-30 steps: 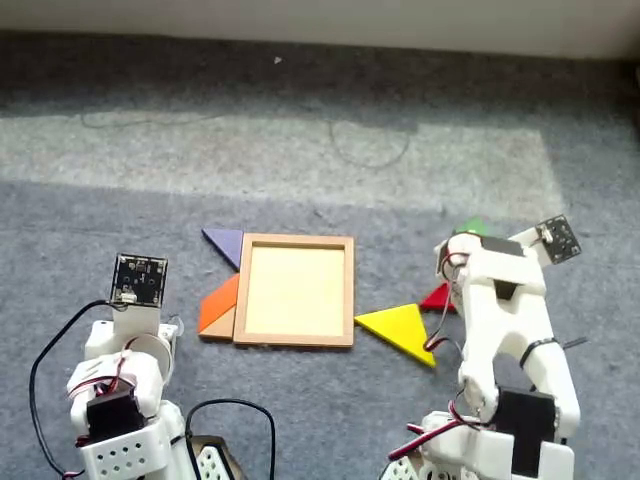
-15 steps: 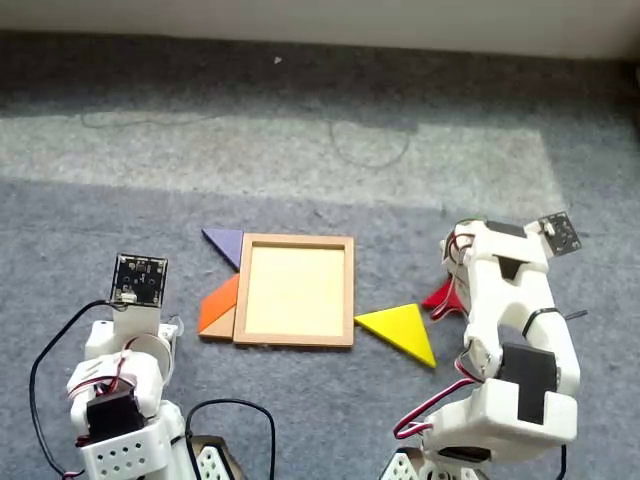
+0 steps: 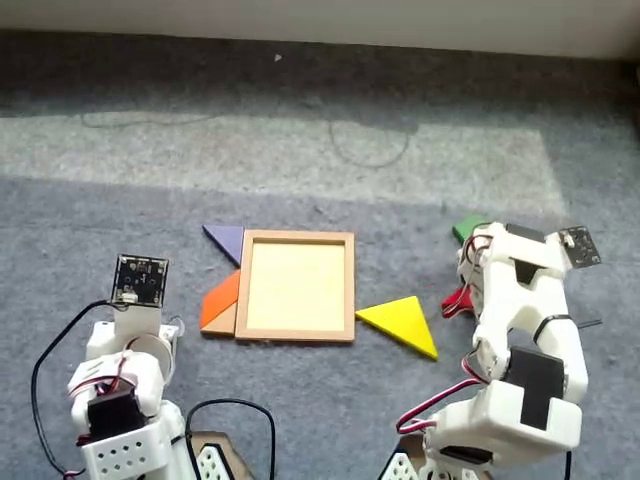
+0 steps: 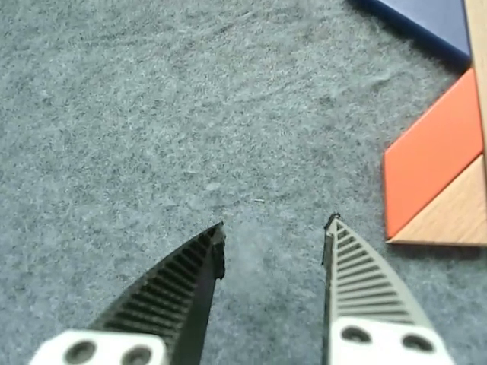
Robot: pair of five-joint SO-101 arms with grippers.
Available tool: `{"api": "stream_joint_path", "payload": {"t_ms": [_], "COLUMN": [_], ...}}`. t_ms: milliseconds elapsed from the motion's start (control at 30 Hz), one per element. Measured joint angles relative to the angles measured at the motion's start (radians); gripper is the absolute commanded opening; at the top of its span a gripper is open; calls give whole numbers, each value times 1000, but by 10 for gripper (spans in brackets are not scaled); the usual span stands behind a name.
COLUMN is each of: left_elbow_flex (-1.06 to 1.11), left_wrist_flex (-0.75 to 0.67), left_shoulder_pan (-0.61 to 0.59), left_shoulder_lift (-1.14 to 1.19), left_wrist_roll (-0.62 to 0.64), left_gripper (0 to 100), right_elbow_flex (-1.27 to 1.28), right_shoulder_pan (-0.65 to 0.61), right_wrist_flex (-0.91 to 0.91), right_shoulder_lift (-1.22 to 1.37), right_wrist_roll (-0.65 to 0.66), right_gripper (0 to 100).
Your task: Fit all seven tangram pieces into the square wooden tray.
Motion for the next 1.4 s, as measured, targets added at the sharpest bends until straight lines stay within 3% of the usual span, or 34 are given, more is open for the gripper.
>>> {"api": "stream_joint_path", "payload": {"t_ms": [200, 367, 833, 1067, 1200, 1400], "left_elbow_flex": [15, 15, 15, 15, 15, 15], "left_wrist_flex": [-25, -25, -25, -25, -25, -25], "left_shoulder_pan": [0, 2, 2, 2, 2, 2], "left_shoulder_lift": [0, 0, 0, 0, 0, 0], "left_wrist_roll": [0, 0, 0, 0, 0, 0], "left_gripper": [223, 223, 223, 223, 223, 223], "right_elbow_flex": [-3, 8, 20, 86, 98, 101], "right_shoulder_pan": [-6, -5, 57, 6, -101, -109], "right_wrist_flex": [74, 74, 51, -212, -224, -123], "right_shoulder_lift": [-152, -244, -252, -252, -259, -374], "right_wrist_roll": [0, 75, 126, 258, 359, 606], "right_gripper": [52, 52, 52, 52, 52, 52]}}
